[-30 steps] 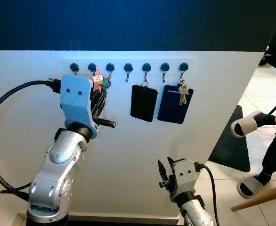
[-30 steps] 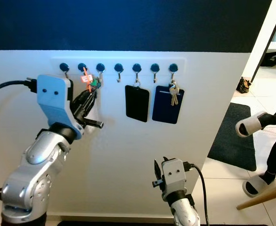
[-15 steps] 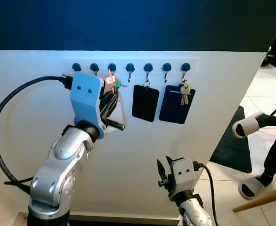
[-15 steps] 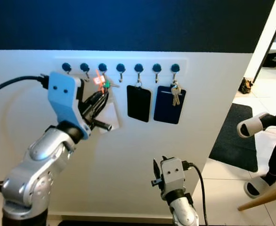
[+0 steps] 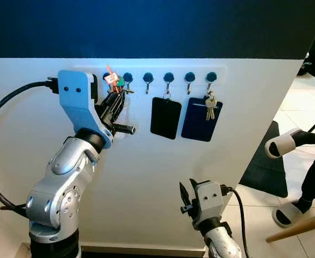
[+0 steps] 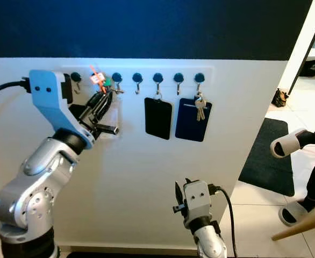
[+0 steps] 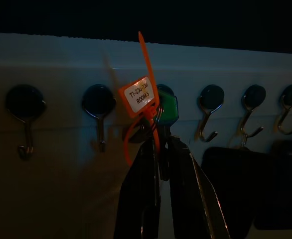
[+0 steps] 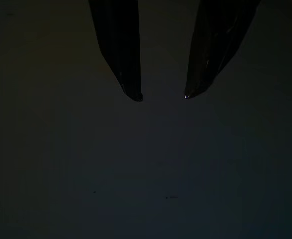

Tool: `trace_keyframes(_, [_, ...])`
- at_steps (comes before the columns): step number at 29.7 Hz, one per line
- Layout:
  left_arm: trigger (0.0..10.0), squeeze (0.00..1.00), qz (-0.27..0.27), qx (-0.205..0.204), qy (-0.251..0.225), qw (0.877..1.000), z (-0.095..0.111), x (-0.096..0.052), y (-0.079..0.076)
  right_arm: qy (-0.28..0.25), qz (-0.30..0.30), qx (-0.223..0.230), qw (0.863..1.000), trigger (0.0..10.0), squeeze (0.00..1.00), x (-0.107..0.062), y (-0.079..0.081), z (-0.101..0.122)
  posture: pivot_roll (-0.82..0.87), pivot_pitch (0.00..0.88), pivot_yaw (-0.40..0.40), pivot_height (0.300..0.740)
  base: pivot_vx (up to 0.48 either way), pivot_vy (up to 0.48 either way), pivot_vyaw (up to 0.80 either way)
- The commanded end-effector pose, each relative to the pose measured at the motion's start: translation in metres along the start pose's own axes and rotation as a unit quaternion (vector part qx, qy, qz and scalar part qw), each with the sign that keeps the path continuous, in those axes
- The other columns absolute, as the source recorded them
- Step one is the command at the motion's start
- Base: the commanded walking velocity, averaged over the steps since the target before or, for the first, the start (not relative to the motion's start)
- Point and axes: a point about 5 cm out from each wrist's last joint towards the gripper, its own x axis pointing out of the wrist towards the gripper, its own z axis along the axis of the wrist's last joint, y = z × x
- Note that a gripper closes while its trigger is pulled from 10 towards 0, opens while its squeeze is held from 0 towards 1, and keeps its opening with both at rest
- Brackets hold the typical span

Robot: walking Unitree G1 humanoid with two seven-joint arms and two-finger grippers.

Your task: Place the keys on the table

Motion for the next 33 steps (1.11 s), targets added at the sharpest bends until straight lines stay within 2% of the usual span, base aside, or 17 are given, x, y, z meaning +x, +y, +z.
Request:
trace_keyframes(1, [10.0,0.0,0.0,-0.019,-0.014,1.0,0.007,-0.002,-0.001,0.006,0.004,-0.004,1.0,10.0,0.0,-0.002,0.002,-0.003,0.18,0.133,0.054,0.74,0.0,0.0,0.0])
trace_keyframes(5, [10.0,0.0,-0.001,-0.034,-0.033,0.999,0.014,-0.01,0.012,0.008,0.0,-0.004,1.0,10.0,0.0,-0.004,0.001,-0.004,0.18,0.141,0.054,0.74,0.0,0.0,0.0])
trace_keyframes(11, [10.0,0.0,-0.017,-0.035,-0.041,0.998,0.021,-0.009,0.01,0.01,0.001,-0.005,1.0,10.0,0.0,-0.005,0.0,-0.005,0.19,0.142,0.051,0.74,0.0,0.0,0.0])
trace_keyframes(14, [10.0,0.0,-0.061,0.004,0.004,0.998,0.006,-0.02,0.008,0.007,0.002,-0.004,1.0,10.0,0.0,-0.003,0.002,-0.004,0.18,0.143,0.053,0.74,0.0,0.0,0.0])
trace_keyframes(16, [10.0,0.0,-0.061,0.004,0.004,0.998,0.006,-0.02,0.008,0.007,0.002,-0.004,1.0,10.0,0.0,-0.003,0.002,-0.004,0.18,0.143,0.053,0.74,0.0,0.0,0.0])
trace_keyframes(18, [10.0,0.0,-0.091,0.026,0.049,0.994,-0.007,-0.034,0.009,0.008,0.001,-0.005,1.0,10.0,0.0,-0.004,0.001,-0.004,0.19,0.145,0.055,0.74,0.0,0.0,0.0])
trace_keyframes(19, [10.0,0.0,-0.091,0.026,0.049,0.994,-0.007,-0.034,0.009,0.008,0.001,-0.005,1.0,10.0,0.0,-0.004,0.001,-0.004,0.19,0.145,0.055,0.74,0.0,0.0,0.0])
trace_keyframes(20, [10.0,0.0,-0.102,0.069,0.107,0.987,-0.027,-0.05,0.014,0.011,0.0,-0.006,1.0,10.0,0.0,-0.006,0.0,-0.006,0.19,0.148,0.053,0.74,0.0,0.0,0.0])
trace_keyframes(21, [10.0,0.0,-0.102,0.069,0.107,0.987,-0.027,-0.05,0.014,0.011,0.0,-0.006,1.0,10.0,0.0,-0.006,0.0,-0.006,0.19,0.148,0.053,0.74,0.0,0.0,0.0])
trace_keyframes(23, [10.0,0.0,-0.099,0.11,0.156,0.977,-0.048,-0.064,0.019,0.015,0.0,-0.007,1.0,10.0,0.0,-0.008,0.0,-0.008,0.19,0.149,0.052,0.74,0.0,0.0,0.0])
trace_keyframes(25, [10.0,0.0,-0.099,0.11,0.156,0.977,-0.048,-0.064,0.019,0.015,0.0,-0.007,1.0,10.0,0.0,-0.008,0.0,-0.008,0.19,0.149,0.052,0.74,0.0,0.0,0.0])
trace_keyframes(27, [10.0,0.0,-0.057,0.152,0.185,0.969,-0.074,-0.072,0.025,0.026,-0.003,-0.009,1.0,10.0,0.0,-0.011,-0.002,-0.013,0.19,0.148,0.049,0.74,0.0,0.0,0.0])
trace_keyframes(28, [10.0,0.0,-0.023,0.16,0.197,0.967,-0.089,-0.077,0.029,0.033,-0.008,-0.011,0.999,10.0,0.0,-0.013,-0.004,-0.017,0.19,0.149,0.048,0.74,0.0,0.0,0.0])
trace_keyframes(30, [10.0,0.0,0.049,0.156,0.216,0.963,-0.111,-0.084,0.037,0.044,-0.016,-0.016,0.999,10.0,0.0,-0.019,-0.008,-0.022,0.18,0.149,0.047,0.74,0.0,0.0,0.0])
trace_keyframes(31, [10.0,0.0,0.049,0.156,0.216,0.963,-0.111,-0.084,0.037,0.044,-0.016,-0.016,0.999,10.0,0.0,-0.019,-0.008,-0.022,0.18,0.149,0.047,0.74,0.0,0.0,0.0])
trace_keyframes(32, [10.0,0.0,0.103,0.146,0.238,0.955,-0.127,-0.091,0.044,0.056,-0.031,-0.023,0.998,10.0,0.0,-0.025,-0.013,-0.028,0.18,0.149,0.045,0.74,0.0,0.0,0.0])
trace_keyframes(33, [10.0,0.0,0.118,0.146,0.249,0.95,-0.134,-0.093,0.046,0.065,-0.04,-0.025,0.997,10.0,0.0,-0.028,-0.015,-0.032,0.18,0.15,0.044,0.74,0.0,0.0,0.0])
